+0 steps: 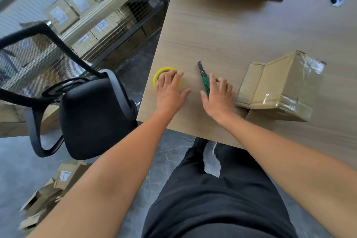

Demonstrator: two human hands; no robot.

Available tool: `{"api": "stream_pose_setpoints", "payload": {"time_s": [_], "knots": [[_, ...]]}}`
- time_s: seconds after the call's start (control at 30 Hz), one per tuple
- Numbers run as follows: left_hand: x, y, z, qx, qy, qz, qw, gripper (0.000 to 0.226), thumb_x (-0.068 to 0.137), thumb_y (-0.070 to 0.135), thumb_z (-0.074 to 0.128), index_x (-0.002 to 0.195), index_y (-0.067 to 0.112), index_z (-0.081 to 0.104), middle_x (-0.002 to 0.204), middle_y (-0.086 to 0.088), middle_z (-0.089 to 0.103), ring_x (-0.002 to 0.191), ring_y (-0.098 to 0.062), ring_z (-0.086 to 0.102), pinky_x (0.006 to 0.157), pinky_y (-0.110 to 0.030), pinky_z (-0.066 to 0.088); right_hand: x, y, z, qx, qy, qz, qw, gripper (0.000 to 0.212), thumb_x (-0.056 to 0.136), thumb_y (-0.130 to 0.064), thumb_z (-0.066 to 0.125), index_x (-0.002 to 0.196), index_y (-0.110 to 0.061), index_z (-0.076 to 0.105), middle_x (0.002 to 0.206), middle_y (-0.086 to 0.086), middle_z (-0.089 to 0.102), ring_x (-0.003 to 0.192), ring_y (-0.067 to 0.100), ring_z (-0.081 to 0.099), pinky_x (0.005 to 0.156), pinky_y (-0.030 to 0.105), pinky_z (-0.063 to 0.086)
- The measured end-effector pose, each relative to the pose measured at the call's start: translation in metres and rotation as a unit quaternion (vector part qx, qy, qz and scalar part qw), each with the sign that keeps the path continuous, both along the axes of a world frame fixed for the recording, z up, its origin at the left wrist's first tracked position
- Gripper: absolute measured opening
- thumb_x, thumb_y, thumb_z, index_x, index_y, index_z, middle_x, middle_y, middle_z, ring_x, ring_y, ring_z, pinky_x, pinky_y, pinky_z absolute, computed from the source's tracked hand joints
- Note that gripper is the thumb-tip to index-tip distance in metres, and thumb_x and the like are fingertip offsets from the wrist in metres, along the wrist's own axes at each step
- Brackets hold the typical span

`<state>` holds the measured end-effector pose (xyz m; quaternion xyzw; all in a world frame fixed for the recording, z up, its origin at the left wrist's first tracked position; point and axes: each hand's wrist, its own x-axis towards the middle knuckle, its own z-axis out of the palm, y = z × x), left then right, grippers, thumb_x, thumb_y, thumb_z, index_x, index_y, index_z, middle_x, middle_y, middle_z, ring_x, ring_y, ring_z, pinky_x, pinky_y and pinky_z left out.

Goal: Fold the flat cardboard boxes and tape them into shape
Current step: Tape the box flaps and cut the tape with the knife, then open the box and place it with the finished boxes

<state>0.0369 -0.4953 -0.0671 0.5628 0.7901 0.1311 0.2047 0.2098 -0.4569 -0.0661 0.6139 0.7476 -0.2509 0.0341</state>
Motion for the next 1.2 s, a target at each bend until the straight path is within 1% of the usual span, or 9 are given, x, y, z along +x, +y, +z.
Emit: {"api": "stream_pose_setpoints", "payload": {"time_s": [0.17, 0.33, 0.5, 0.6, 0.8, 0.87, 1.0, 1.1, 1.2], "knots": [[0.025, 0.0, 0.03, 0.027, -0.007, -0.016, 0.999, 0.058, 0.094, 0.045, 0.064, 0.147, 0.028, 0.046, 0.158, 0.005, 0.037, 0.153, -0.024, 0.016, 0.124, -0.042, 0.011, 0.039, -0.005, 0.066, 0.09, 0.165, 0.025, 0.982, 0.061, 0.101, -0.041, 0.051, 0.154, -0.013, 0.037, 0.153, 0.008, 0.037, 0.145, 0.033, 0.025, 0.121, 0.046, 0.024], [0.086, 0.025, 0.066, 0.077, -0.047, -0.035, 0.995, 0.05, 0.098, 0.047, 0.057, 0.142, 0.024, 0.051, 0.155, 0.005, 0.042, 0.154, -0.021, 0.014, 0.125, -0.04, 0.008, 0.117, 0.01, 0.113, 0.18, 0.208, -0.025, 0.961, 0.054, 0.1, -0.031, 0.053, 0.147, -0.004, 0.047, 0.152, 0.013, 0.043, 0.15, 0.032, 0.025, 0.124, 0.038, 0.017], [0.19, 0.045, 0.089, 0.069, -0.181, -0.113, 0.974, 0.057, 0.104, 0.043, 0.047, 0.153, 0.017, 0.036, 0.164, 0.0, 0.028, 0.155, -0.018, 0.009, 0.125, -0.038, 0.01, 0.212, 0.017, 0.104, 0.137, 0.209, -0.142, 0.958, 0.062, 0.103, -0.024, 0.055, 0.154, 0.0, 0.031, 0.16, 0.018, 0.029, 0.152, 0.029, 0.023, 0.125, 0.044, 0.02], [0.239, 0.047, 0.089, 0.007, -0.294, -0.094, 0.951, 0.064, 0.107, 0.036, 0.044, 0.161, 0.017, 0.015, 0.169, -0.001, 0.012, 0.154, -0.013, 0.006, 0.125, -0.033, 0.009, 0.231, 0.005, 0.086, 0.056, 0.266, -0.181, 0.945, 0.07, 0.105, -0.024, 0.052, 0.16, -0.003, 0.014, 0.165, 0.016, 0.018, 0.154, 0.024, 0.014, 0.126, 0.032, 0.012], [0.264, 0.042, 0.062, -0.022, -0.46, 0.006, 0.888, 0.056, 0.109, 0.027, 0.039, 0.161, 0.021, 0.017, 0.153, 0.012, 0.039, 0.134, 0.01, 0.041, 0.11, -0.015, 0.036, 0.223, -0.007, 0.052, -0.079, 0.462, -0.284, 0.837, 0.075, 0.108, -0.031, 0.046, 0.162, -0.027, -0.006, 0.166, -0.013, 0.013, 0.145, -0.01, 0.023, 0.114, 0.01, 0.024], [0.256, 0.042, 0.051, -0.065, -0.495, 0.049, 0.865, 0.052, 0.11, 0.035, 0.035, 0.159, 0.023, 0.025, 0.153, 0.01, 0.044, 0.137, 0.001, 0.044, 0.115, -0.026, 0.037, 0.219, -0.009, 0.042, -0.102, 0.52, -0.311, 0.789, 0.07, 0.109, -0.028, 0.043, 0.162, -0.026, -0.002, 0.165, -0.012, 0.019, 0.143, -0.009, 0.03, 0.11, 0.008, 0.03], [0.249, 0.044, 0.047, -0.111, -0.496, 0.052, 0.86, 0.054, 0.11, 0.046, 0.024, 0.155, 0.018, 0.034, 0.151, -0.003, 0.048, 0.14, -0.016, 0.043, 0.12, -0.043, 0.032, 0.22, -0.007, 0.038, -0.099, 0.547, -0.306, 0.773, 0.055, 0.111, -0.03, 0.035, 0.161, -0.019, 0.014, 0.164, -0.002, 0.029, 0.148, 0.007, 0.032, 0.122, 0.03, 0.027], [0.247, 0.052, 0.056, -0.116, -0.446, 0.061, 0.885, 0.066, 0.104, 0.055, 0.037, 0.158, 0.02, 0.024, 0.159, -0.004, 0.036, 0.144, -0.018, 0.038, 0.121, -0.043, 0.03, 0.235, 0.009, 0.047, -0.066, 0.507, -0.344, 0.787, 0.067, 0.1, -0.047, 0.043, 0.157, -0.014, 0.028, 0.154, -0.001, 0.042, 0.143, 0.01, 0.04, 0.115, 0.021, 0.034], [0.245, 0.078, 0.066, 0.015, -0.34, 0.052, 0.939, 0.069, 0.101, 0.051, 0.045, 0.158, 0.019, 0.024, 0.163, -0.002, 0.026, 0.149, -0.014, 0.025, 0.119, -0.029, 0.019, 0.243, 0.047, 0.06, -0.002, 0.483, -0.314, 0.817, 0.069, 0.099, -0.044, 0.045, 0.158, -0.012, 0.026, 0.162, 0.003, 0.032, 0.148, 0.008, 0.03, 0.121, 0.021, 0.025]]}}
